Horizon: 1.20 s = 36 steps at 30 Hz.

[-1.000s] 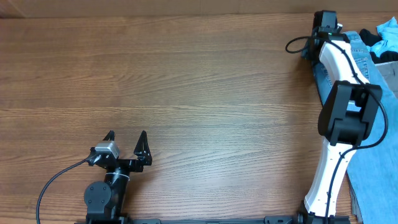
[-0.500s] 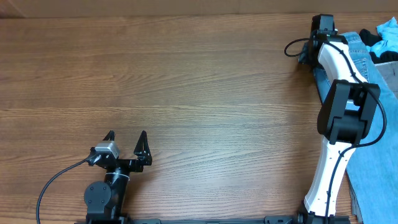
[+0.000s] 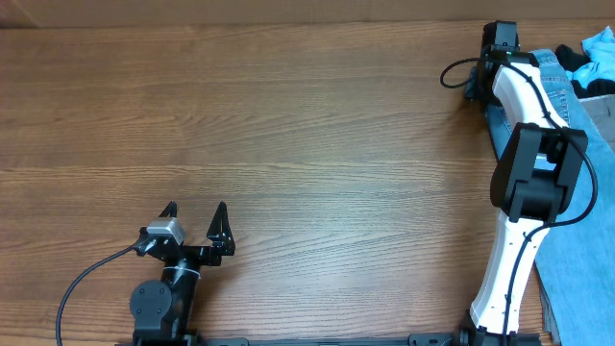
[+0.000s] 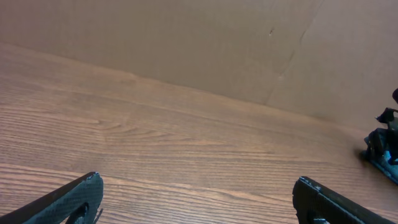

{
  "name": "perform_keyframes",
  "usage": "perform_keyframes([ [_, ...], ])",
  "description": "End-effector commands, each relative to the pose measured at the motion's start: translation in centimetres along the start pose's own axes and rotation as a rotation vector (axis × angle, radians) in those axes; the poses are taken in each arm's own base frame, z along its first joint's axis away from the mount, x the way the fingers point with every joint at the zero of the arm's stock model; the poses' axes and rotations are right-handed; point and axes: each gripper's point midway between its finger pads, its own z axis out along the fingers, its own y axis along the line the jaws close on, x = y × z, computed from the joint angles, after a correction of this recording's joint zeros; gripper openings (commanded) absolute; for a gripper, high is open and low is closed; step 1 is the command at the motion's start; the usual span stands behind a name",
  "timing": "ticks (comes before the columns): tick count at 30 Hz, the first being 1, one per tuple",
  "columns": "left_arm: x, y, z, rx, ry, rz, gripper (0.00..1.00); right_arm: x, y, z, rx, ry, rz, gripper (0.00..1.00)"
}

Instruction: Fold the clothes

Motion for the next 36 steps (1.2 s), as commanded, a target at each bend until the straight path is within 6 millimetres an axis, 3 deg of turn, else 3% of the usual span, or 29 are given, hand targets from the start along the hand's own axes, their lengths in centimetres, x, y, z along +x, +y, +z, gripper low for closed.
perform_keyframes([
  [1,0.1,-0.2,0.0,0.011,0.000,-0.008,1.00,5.3,-2.0,5.3,0.090,0.158,-0.064,0.59],
  [4,0.1,-0.2,0.0,0.011,0.000,-0.008,1.00,6.4,-2.5,6.0,0.095,0.197,-0.087,0.59],
  [5,0.1,-0.2,0.0,0.011,0.000,-0.008,1.00,6.6,-2.7,6.2,0.096,0.207,-0.094,0.54],
  [8,0.1,-0.2,0.0,0.011,0.000,-0.008,1.00,6.8,-2.7,6.3,0.097,0.210,-0.094,0.19],
  [10,0.1,-0.2,0.0,0.011,0.000,-0.008,1.00,6.6,-2.7,6.3,0.096,0.206,-0.092,0.04],
  [14,0.1,-0.2,0.0,0.011,0.000,-0.008,1.00,6.5,-2.4,6.2,0.097,0.201,-0.084,0.04],
  [18,0.1,-0.2,0.0,0.011,0.000,-0.008,1.00,4.7,-3.3,4.4,0.128,0.154,0.010,0.04],
  [21,0.1,-0.2,0.0,0.011,0.000,-0.008,1.00,2.2,-3.8,1.7,0.114,0.085,0.061,0.04],
  [27,0.1,-0.2,0.0,0.011,0.000,-0.008,1.00,-3.2,-5.2,-6.4,0.041,-0.082,0.136,0.04],
  [31,0.1,-0.2,0.0,0.011,0.000,-0.008,1.00,-5.8,-6.7,-12.5,0.010,-0.197,0.181,0.04],
  [32,0.1,-0.2,0.0,0.011,0.000,-0.008,1.00,-6.7,-7.5,-14.9,0.001,-0.242,0.198,0.04],
  [33,0.1,-0.2,0.0,0.011,0.000,-0.008,1.00,-6.8,-7.7,-15.5,0.000,-0.252,0.202,0.04],
  [36,0.1,-0.2,0.0,0.011,0.000,-0.008,1.00,-8.1,-9.4,-21.0,-0.018,-0.352,0.238,0.04],
])
